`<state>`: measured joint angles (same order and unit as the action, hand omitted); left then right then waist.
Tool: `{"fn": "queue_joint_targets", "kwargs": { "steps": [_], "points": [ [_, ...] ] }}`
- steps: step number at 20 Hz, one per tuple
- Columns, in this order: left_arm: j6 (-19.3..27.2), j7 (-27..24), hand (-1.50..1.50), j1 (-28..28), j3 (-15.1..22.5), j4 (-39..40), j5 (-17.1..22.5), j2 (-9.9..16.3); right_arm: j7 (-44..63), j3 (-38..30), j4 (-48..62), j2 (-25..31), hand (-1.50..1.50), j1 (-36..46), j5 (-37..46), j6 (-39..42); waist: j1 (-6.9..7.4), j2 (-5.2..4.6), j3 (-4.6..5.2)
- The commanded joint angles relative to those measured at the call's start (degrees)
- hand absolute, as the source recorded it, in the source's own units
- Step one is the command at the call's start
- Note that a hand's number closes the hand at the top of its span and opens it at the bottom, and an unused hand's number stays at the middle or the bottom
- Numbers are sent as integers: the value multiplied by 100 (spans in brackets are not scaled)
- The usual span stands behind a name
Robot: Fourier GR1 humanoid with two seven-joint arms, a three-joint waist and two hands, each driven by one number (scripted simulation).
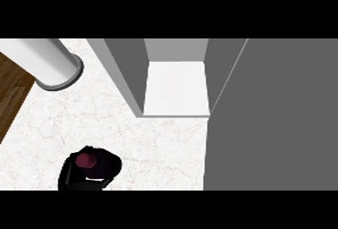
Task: Pick up the wine, place it into the cabinet and close the cabinet
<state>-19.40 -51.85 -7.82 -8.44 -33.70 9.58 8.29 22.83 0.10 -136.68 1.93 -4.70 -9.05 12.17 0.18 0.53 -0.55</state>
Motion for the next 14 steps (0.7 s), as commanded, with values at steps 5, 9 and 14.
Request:
{"fn": "queue_joint_targets", "kwargs": {
  "steps": [5,9,14],
  "points": [
    [-802,334,150,990,325,-1522,453,-262,-95,-20,38,-34,-150,-134,-17,32,44,-29,46],
    [-544,671,150,1696,688,-2732,495,-510,-372,-212,-76,51,-150,-555,-321,325,11,-32,46],
    [-53,2128,150,2395,1072,-4842,868,-715,30,-90,25,-36,-150,-55,-103,-31,37,-35,46]
  ]
}}
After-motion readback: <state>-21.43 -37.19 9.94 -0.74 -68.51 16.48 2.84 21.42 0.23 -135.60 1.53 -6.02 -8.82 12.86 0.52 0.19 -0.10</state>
